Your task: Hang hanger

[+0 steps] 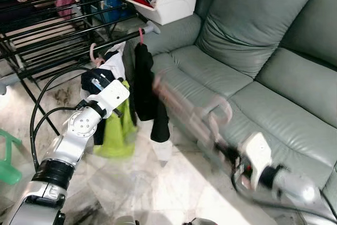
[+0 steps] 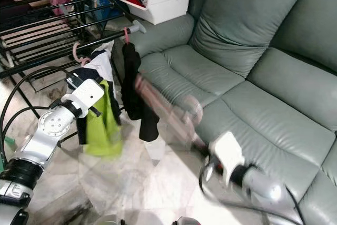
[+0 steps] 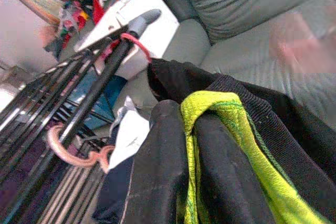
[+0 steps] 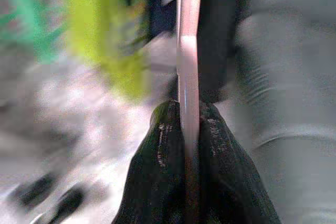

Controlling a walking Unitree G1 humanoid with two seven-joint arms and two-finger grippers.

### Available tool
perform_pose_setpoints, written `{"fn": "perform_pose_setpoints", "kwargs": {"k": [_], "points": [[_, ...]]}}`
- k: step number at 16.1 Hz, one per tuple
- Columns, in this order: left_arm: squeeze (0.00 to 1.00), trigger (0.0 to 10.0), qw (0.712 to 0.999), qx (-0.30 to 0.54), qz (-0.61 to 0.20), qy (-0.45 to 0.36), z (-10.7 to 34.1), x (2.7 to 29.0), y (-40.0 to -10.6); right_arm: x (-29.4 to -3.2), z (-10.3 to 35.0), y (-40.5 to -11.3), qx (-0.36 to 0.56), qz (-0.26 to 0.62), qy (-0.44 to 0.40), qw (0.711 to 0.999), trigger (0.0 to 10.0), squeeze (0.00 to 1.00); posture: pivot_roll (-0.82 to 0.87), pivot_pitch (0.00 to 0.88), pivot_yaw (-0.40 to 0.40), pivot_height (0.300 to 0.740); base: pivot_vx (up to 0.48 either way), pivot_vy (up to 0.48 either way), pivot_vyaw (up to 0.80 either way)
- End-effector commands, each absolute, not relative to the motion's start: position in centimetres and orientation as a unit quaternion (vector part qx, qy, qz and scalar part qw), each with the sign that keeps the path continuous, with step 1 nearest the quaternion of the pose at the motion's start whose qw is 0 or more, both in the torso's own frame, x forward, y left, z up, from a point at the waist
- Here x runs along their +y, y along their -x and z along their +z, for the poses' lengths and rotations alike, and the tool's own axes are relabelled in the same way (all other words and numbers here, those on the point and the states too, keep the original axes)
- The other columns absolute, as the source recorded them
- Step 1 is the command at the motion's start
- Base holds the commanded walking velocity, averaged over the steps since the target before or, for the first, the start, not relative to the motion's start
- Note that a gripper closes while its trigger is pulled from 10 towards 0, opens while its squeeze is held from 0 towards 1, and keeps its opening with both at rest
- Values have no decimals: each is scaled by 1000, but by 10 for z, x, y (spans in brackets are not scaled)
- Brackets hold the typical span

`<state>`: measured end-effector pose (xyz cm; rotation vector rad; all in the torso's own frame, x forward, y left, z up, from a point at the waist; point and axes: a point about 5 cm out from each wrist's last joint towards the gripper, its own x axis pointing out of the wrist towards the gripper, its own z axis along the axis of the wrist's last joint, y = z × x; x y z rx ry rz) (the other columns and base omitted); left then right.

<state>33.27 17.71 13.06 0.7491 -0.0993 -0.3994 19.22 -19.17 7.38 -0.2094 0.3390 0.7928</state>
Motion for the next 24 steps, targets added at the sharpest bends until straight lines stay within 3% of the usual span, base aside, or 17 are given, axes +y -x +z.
{"fn": "perform_pose_setpoints", "kwargs": {"k": [1, 7, 10, 13, 16, 20, 21, 22, 24], "points": [[0, 10000, 905, -81, -198, -368, 140, 173, -335, -186, 75, -186, 169, 413, 100, 889, 10000, 0, -59, 0, 8, 740, 0, 0, 0], [0, 10000, 894, -126, -257, -343, 140, 162, -324, -187, 75, -188, 170, 412, 106, 889, 10000, 0, -58, 0, 3, 740, 0, 0, 0], [0, 10000, 886, -99, -209, -402, 132, 178, -333, -188, 90, -202, 115, 381, 126, 909, 10000, 0, -59, 0, 3, 740, 0, 0, 0], [0, 10000, 885, -88, -214, -403, 130, 178, -336, -187, 91, -200, 107, 386, 126, 907, 10000, 0, -66, 0, 6, 740, 0, 0, 0], [0, 10000, 880, -65, -191, -431, 121, 184, -338, -185, 86, -188, 129, 421, 108, 891, 10000, 0, -69, 0, 8, 740, 0, 0, 0], [0, 10000, 879, -63, -182, -436, 119, 185, -339, -187, 88, -163, 188, 508, 48, 839, 10000, 0, -69, 0, 8, 740, 0, 0, 0], [0, 10000, 879, -63, -183, -435, 119, 185, -339, -190, 91, -164, 188, 510, 50, 838, 10000, 0, -69, 0, 8, 740, 0, 0, 0], [0, 10000, 879, -62, -182, -436, 118, 186, -339, -199, 97, -174, 162, 484, 57, 858, 10000, 0, -69, 0, 8, 740, 0, 0, 0], [0, 10000, 879, -60, -181, -438, 117, 188, -338, -202, 104, -178, 146, 474, 47, 867, 10000, 0, -67, 0, 7, 740, 0, 0, 0]]}}
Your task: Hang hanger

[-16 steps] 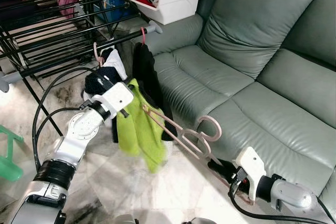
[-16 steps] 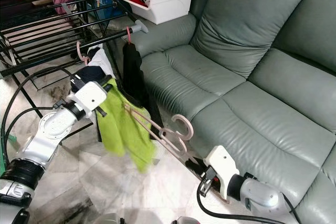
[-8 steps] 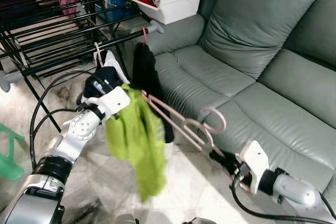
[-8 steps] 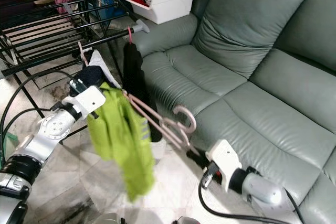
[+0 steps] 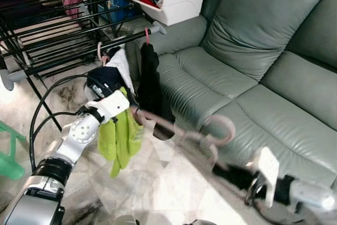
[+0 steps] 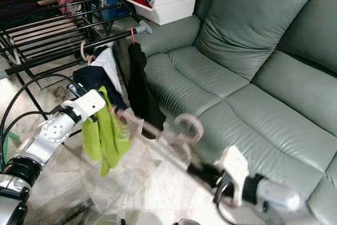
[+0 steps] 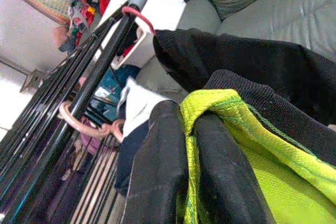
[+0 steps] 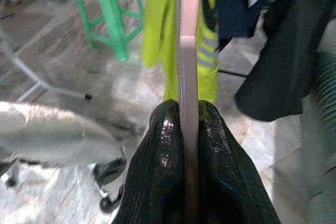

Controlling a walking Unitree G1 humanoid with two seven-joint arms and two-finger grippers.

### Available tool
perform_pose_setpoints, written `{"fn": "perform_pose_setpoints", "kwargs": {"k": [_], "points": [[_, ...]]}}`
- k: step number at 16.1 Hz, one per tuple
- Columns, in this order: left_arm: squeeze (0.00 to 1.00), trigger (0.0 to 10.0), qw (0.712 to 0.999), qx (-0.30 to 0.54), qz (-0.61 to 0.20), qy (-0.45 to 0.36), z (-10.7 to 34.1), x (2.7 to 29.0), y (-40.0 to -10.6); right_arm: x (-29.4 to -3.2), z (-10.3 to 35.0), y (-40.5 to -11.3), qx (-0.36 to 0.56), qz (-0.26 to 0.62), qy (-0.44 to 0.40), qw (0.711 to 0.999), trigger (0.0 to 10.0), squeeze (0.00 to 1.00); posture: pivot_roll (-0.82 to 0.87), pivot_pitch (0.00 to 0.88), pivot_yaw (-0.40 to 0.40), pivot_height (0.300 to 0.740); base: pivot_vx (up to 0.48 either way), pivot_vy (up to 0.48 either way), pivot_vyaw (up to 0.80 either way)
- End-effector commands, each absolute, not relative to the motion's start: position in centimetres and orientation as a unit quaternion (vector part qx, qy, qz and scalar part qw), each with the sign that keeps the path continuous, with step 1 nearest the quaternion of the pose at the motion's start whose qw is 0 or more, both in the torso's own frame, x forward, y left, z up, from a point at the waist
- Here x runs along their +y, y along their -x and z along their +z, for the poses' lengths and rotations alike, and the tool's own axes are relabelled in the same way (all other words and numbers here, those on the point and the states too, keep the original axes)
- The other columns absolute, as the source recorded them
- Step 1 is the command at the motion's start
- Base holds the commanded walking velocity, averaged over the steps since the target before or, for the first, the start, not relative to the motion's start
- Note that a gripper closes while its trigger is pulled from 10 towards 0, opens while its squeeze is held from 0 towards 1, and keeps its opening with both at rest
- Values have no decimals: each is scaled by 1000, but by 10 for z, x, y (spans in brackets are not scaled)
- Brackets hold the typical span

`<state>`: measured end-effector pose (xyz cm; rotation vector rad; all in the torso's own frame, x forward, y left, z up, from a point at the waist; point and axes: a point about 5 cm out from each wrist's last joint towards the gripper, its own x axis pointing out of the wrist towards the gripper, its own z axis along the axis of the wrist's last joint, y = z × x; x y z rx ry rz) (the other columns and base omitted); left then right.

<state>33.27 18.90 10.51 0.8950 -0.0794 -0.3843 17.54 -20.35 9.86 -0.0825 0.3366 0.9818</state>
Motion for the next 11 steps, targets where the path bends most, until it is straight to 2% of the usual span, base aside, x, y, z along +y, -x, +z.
{"fn": "perform_pose_setpoints", "kwargs": {"k": [1, 4, 11], "points": [[0, 10000, 879, -53, -174, -441, 114, 192, -338, -216, 114, -183, 140, 451, 42, 881, 10000, 0, -68, 0, 9, 740, 0, 0, 0], [0, 10000, 883, -59, -195, -422, 115, 190, -335, -233, 104, -183, 175, 436, 89, 878, 10000, 0, -72, 0, 12, 740, 0, 0, 0], [0, 10000, 883, -153, -253, -365, 135, 166, -324, -227, 85, -180, 204, 453, 74, 864, 10000, 0, -61, 0, 11, 740, 0, 0, 0]]}}
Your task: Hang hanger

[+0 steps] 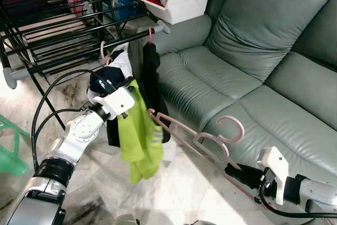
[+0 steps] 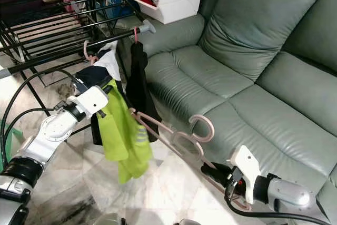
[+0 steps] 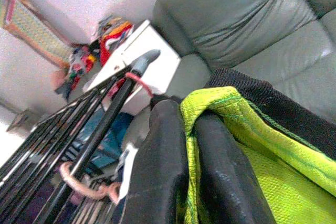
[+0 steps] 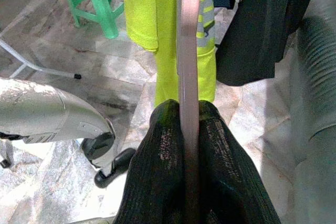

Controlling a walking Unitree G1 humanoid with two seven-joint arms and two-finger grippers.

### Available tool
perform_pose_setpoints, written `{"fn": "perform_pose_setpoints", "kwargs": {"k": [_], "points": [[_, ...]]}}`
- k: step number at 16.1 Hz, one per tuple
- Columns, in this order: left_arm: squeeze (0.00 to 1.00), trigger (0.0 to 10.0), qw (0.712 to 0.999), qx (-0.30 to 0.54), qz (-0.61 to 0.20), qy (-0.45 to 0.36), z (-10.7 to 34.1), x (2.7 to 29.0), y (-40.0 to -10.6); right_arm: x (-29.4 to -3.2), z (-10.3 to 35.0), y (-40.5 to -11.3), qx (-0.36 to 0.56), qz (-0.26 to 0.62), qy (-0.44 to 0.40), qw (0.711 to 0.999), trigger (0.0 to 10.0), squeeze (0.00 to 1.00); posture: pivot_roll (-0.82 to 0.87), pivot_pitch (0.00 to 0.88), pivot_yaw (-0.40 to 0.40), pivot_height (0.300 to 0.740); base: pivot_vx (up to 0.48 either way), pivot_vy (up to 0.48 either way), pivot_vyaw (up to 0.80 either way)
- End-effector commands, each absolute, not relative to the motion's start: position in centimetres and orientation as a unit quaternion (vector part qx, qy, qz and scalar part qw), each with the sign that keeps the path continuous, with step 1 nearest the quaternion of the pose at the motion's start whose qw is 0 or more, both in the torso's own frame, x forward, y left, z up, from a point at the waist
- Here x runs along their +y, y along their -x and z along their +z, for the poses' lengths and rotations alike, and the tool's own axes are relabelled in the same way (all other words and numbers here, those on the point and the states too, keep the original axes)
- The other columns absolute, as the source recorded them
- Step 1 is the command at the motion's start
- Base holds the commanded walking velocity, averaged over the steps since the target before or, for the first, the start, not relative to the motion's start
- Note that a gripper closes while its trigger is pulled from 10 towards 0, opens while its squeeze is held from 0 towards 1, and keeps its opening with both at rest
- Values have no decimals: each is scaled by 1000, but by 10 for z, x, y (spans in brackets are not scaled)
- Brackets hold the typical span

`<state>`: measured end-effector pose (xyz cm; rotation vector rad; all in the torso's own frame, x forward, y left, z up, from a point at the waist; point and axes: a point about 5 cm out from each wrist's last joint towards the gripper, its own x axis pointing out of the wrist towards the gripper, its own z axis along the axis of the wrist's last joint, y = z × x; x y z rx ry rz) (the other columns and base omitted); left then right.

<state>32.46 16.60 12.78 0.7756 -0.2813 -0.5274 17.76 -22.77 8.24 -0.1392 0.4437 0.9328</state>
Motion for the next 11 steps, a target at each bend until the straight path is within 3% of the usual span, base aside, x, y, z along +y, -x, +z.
{"fn": "perform_pose_setpoints", "kwargs": {"k": [1, 5, 8, 11], "points": [[0, 10000, 880, -154, -261, -365, 134, 164, -322, -227, 84, -179, 208, 456, 72, 862, 10000, 0, -61, 0, 11, 740, 0, 0, 0], [0, 10000, 878, -169, -283, -349, 135, 154, -318, -226, 85, -179, 204, 456, 65, 864, 10000, 0, -61, 0, 10, 740, 0, 0, 0], [0, 10000, 877, -142, -275, -367, 125, 163, -319, -223, 104, -182, 172, 463, 39, 869, 10000, 0, -69, 0, 14, 740, 0, 0, 0], [0, 10000, 878, -115, -249, -392, 123, 176, -327, -237, 105, -177, 193, 465, 49, 863, 10000, 0, -78, 0, 15, 740, 0, 0, 0]]}}
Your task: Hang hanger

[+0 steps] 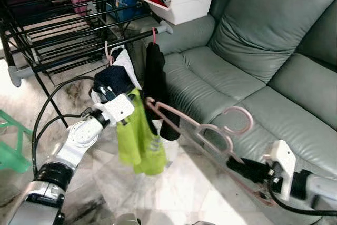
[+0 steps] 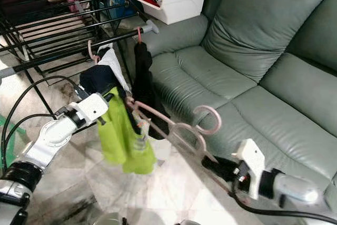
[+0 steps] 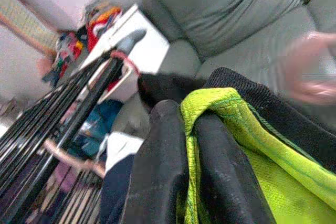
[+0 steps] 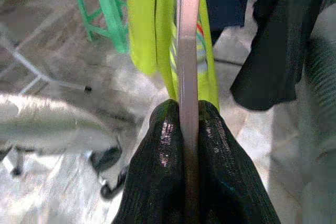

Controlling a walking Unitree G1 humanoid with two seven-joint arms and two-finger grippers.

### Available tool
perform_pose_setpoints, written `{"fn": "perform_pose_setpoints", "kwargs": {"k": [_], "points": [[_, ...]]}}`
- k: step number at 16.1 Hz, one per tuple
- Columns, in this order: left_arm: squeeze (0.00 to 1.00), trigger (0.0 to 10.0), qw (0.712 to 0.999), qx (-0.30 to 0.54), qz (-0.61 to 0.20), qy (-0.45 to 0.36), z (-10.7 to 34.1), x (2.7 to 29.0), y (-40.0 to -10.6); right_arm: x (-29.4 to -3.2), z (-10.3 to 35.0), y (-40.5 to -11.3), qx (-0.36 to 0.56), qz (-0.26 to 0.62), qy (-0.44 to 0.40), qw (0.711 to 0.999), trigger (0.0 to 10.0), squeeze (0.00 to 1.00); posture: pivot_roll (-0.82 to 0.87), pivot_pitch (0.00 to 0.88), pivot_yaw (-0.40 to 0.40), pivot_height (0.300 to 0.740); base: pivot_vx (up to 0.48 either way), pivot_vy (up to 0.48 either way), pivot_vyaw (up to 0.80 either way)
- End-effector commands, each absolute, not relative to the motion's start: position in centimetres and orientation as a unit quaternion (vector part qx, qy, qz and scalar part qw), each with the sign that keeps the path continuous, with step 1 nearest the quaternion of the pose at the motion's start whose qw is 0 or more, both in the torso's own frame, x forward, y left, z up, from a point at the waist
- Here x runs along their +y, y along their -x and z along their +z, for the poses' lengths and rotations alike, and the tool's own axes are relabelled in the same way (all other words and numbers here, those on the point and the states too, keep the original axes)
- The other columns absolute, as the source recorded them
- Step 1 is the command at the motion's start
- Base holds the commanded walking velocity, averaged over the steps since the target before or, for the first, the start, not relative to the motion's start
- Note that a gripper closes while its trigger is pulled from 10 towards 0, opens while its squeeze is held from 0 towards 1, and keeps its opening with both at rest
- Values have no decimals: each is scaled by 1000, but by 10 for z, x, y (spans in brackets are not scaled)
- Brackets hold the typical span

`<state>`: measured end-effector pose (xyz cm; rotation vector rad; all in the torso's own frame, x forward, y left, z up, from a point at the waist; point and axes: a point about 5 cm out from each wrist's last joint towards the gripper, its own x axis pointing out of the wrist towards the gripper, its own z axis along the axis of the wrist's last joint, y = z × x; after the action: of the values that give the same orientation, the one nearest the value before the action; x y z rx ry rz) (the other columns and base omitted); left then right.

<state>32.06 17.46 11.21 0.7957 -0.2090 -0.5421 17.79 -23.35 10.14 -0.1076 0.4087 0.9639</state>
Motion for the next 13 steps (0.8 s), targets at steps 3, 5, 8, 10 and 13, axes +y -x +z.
{"fn": "perform_pose_setpoints", "kwargs": {"k": [3, 5, 8, 10, 13], "points": [[0, 10000, 876, -134, -271, -377, 126, 168, -323, -244, 101, -180, 210, 448, 72, 866, 10000, 0, -78, 0, 16, 740, 0, 0, 0], [0, 10000, 870, -147, -289, -372, 126, 161, -319, -243, 96, -181, 216, 453, 77, 862, 10000, 0, -73, 0, 14, 740, 0, 0, 0], [0, 10000, 866, -163, -303, -362, 128, 152, -315, -241, 90, -183, 226, 463, 77, 854, 10000, 0, -70, 0, 12, 740, 0, 0, 0], [0, 10000, 865, -174, -306, -358, 132, 148, -314, -241, 85, -184, 233, 461, 73, 853, 10000, 0, -70, 0, 11, 740, 0, 0, 0], [0, 10000, 862, -193, -313, -347, 140, 139, -313, -241, 75, -182, 250, 455, 69, 852, 10000, 0, -70, 0, 9, 740, 0, 0, 0]]}}
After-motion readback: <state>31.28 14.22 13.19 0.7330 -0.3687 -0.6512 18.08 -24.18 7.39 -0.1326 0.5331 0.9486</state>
